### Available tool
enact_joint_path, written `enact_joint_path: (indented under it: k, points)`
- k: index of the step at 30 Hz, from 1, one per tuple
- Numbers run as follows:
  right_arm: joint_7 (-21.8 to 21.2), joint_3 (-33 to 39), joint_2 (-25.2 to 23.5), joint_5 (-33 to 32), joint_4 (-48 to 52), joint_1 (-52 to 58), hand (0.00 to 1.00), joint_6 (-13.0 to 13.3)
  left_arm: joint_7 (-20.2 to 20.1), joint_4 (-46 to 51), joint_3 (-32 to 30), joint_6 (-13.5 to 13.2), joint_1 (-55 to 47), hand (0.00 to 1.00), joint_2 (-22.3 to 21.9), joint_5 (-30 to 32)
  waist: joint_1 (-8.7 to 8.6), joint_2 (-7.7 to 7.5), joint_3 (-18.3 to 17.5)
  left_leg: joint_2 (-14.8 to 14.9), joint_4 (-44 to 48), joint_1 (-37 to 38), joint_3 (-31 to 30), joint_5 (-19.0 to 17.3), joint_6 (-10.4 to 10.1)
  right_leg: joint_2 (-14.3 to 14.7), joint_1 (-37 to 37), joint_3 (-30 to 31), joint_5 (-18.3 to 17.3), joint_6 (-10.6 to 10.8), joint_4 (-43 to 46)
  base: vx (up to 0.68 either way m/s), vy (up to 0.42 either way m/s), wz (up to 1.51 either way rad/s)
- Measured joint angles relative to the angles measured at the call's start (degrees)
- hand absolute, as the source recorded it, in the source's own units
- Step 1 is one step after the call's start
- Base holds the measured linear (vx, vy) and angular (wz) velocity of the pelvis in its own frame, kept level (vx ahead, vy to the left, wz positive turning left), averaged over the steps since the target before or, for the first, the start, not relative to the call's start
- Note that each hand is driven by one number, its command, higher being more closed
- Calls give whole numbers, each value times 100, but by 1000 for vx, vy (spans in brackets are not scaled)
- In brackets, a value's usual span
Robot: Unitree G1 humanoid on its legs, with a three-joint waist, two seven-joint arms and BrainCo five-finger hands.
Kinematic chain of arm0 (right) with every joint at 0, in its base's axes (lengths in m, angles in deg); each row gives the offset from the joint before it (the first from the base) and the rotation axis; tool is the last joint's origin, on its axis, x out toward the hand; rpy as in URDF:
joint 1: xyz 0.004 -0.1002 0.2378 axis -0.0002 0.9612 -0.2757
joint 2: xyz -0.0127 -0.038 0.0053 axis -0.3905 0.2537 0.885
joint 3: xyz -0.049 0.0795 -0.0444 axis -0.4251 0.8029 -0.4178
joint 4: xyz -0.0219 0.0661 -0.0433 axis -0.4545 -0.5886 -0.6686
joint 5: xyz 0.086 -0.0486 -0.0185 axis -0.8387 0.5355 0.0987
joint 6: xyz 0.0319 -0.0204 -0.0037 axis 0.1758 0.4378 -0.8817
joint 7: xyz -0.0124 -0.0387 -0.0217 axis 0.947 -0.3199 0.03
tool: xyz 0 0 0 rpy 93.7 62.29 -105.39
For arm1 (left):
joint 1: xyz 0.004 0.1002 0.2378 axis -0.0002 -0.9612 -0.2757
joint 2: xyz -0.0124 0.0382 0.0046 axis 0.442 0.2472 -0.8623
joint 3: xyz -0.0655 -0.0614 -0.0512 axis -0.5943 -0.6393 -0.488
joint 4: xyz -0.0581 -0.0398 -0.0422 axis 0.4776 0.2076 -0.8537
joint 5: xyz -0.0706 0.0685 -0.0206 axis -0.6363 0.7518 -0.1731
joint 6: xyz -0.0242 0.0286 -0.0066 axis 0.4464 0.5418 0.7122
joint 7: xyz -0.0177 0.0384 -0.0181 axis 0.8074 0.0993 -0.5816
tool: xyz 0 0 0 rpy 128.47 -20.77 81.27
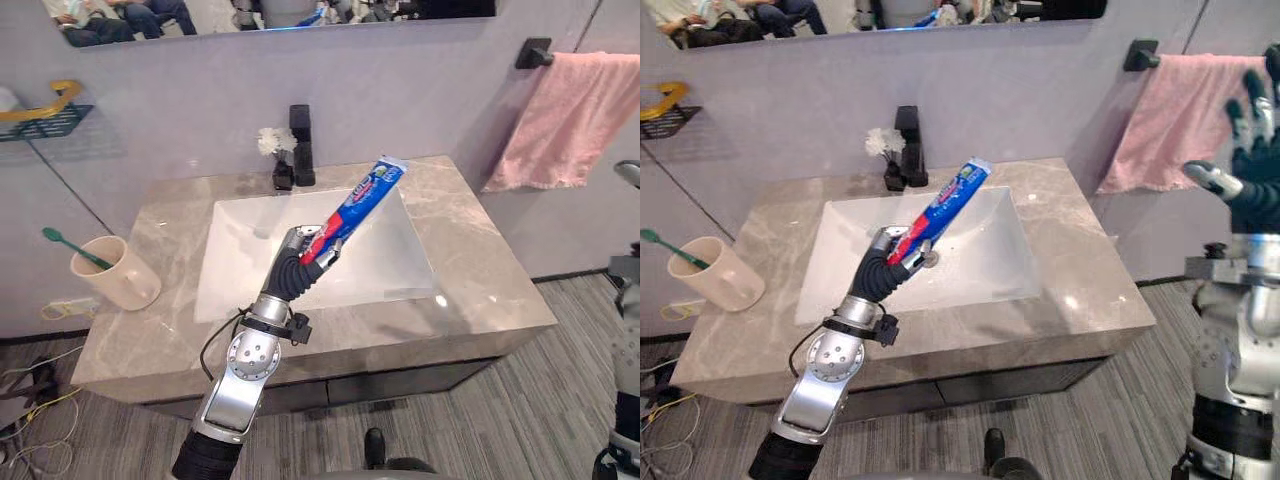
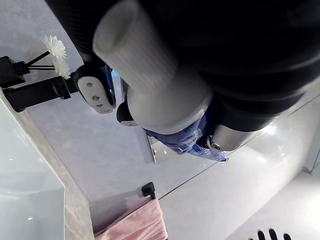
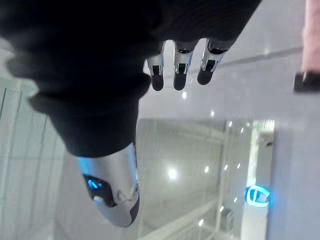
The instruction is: Organize washtable
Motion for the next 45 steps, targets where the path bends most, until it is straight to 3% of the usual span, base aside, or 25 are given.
enact_joint_path:
  k: [3,7,11,19,30,31,45]
  points:
    - [-2,-571,-209,-100,0,-1,0,-75,21,0,119,3,95,100,-1,0,-1,12,-53,-20,21,-73,-121,9,7,-35,3,-136,1,-2,14,5,17,24]
    - [-38,-1651,-955,-220,-55,0,0,-339,211,-1,268,9,320,100,-37,-69,63,17,-61,-70,22,-82,-232,51,38,-90,32,-210,29,-1,14,-4,29,12]
    - [-231,-2215,-1382,-333,-106,3,0,-499,335,-12,325,23,390,100,-48,-105,124,16,-61,-114,17,-87,-256,73,74,-145,67,-247,45,14,-7,-24,31,7]
    - [-224,-2638,-1837,-593,-341,-11,0,-582,611,-20,437,37,570,100,-47,-111,173,-45,-87,-186,4,-120,-388,131,128,-234,100,-401,54,30,-13,-19,16,10]
    - [-114,-2796,-1988,-897,-503,-448,0,-569,616,-253,571,72,703,100,-146,-112,179,-127,-87,-182,-49,-127,-409,170,114,-232,76,-433,54,30,-13,0,0,0]
    - [-112,-2818,-1991,-951,-503,-464,100,-570,618,-310,590,82,702,100,-168,-113,199,-156,-88,-182,-55,-127,-411,171,115,-232,74,-435,54,30,-13,0,0,0]
    - [-1,-2921,-2187,-1131,-740,-674,100,-570,647,-585,846,122,643,100,-256,-237,304,-332,-90,-208,-256,-105,-479,333,107,-253,7,-492,55,29,-13,3,1,2]
